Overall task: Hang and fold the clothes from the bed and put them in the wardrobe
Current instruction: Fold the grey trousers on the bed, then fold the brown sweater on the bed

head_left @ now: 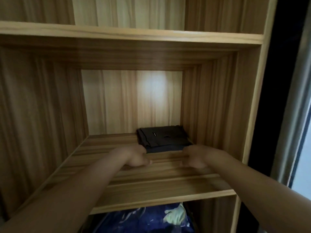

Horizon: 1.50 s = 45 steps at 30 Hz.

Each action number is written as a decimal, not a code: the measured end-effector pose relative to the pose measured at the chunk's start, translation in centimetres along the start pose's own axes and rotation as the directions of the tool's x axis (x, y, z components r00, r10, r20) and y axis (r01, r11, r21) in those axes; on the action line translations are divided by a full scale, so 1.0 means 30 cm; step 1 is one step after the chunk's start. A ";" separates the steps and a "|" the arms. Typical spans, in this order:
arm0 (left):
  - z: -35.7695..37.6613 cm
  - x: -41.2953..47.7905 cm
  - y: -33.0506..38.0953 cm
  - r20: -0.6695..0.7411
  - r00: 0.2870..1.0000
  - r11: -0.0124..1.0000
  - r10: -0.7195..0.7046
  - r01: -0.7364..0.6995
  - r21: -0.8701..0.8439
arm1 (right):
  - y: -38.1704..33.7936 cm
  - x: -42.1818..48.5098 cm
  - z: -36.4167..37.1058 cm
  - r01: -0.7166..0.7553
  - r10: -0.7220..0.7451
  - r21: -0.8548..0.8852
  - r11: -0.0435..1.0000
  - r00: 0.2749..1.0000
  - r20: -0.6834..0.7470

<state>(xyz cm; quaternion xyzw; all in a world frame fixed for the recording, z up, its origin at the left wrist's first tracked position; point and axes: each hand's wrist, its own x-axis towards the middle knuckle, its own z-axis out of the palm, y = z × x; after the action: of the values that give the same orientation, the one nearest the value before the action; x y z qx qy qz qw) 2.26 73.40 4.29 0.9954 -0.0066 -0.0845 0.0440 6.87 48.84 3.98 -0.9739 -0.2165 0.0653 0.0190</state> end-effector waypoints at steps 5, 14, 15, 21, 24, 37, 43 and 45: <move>-0.011 -0.048 0.020 -0.020 0.993 0.993 0.116 -0.116 0.021 | -0.029 -0.195 -0.021 -0.032 0.032 0.006 0.999 0.999 -0.016; 0.059 -0.200 0.237 -0.024 0.908 0.904 0.419 -0.415 0.102 | -0.070 -0.642 0.083 -0.273 0.278 0.058 0.960 0.955 -0.107; 0.075 -0.227 0.282 -0.019 0.884 0.880 0.466 -0.461 0.115 | -0.063 -0.704 0.109 -0.324 0.331 0.078 0.943 0.938 -0.105; 0.241 -0.389 0.581 0.069 0.706 0.704 0.705 -0.709 0.046 | 0.019 -1.120 0.308 -0.634 0.652 0.198 0.747 0.757 -0.036; 0.364 -0.454 0.742 0.166 0.599 0.596 0.784 -0.800 0.070 | 0.032 -1.328 0.417 -0.736 0.753 0.237 0.635 0.657 0.023; 0.739 -0.554 1.323 0.323 0.316 0.310 0.892 -0.948 0.070 | 0.144 -1.893 0.678 -0.943 0.944 0.276 0.185 0.249 0.218; 0.882 -0.440 1.650 0.350 0.277 0.276 0.895 -0.960 0.054 | 0.433 -1.925 0.758 -0.953 0.949 0.280 0.116 0.189 0.252; 0.917 -0.385 1.786 0.364 0.277 0.275 0.890 -0.960 0.058 | 0.564 -1.929 0.780 -0.954 0.947 0.279 0.105 0.182 0.266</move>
<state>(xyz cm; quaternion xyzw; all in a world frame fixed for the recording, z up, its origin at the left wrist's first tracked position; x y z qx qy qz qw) -14.09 17.87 -16.03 0.7749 -0.6067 -0.1699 -0.0503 -41.16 9.19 -13.42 -0.8580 0.4745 0.1127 0.1614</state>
